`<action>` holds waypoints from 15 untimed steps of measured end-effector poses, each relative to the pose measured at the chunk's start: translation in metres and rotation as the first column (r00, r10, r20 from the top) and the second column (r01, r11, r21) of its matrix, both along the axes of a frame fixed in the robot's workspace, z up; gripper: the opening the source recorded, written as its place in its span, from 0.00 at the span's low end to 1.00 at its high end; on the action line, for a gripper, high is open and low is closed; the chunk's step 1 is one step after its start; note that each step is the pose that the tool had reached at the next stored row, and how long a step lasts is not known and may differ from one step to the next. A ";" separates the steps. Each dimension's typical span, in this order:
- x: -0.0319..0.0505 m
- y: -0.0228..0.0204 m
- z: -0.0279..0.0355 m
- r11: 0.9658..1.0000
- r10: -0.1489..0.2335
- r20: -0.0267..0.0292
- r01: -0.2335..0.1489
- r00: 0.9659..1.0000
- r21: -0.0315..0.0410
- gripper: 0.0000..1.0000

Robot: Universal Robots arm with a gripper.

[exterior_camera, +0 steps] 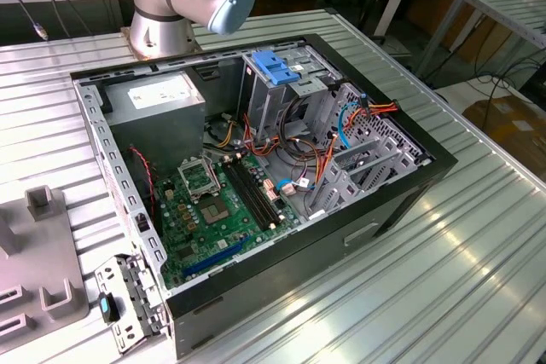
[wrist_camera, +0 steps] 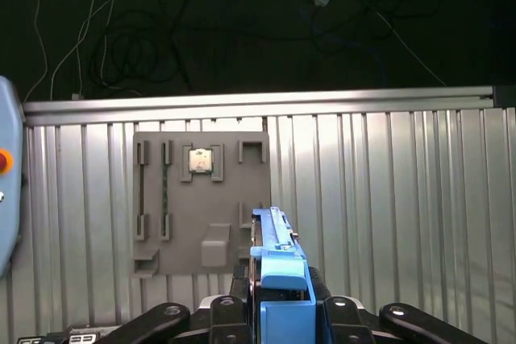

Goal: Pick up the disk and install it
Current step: 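Pick up the disk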

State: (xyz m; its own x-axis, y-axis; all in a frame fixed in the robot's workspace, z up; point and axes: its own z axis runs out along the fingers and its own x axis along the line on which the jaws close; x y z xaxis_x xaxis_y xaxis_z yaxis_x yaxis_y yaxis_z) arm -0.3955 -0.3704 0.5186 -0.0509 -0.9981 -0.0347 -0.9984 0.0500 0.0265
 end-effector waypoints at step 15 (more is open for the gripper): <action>0.0101 0.0000 0.0000 1.000 0.000 0.000 0.000 1.000 0.000 0.37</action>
State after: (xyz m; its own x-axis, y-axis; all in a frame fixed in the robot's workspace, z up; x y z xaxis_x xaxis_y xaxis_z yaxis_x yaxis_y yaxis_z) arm -0.3854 -0.3704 0.5187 -0.0509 -0.9981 -0.0347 -0.9984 0.0500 0.0265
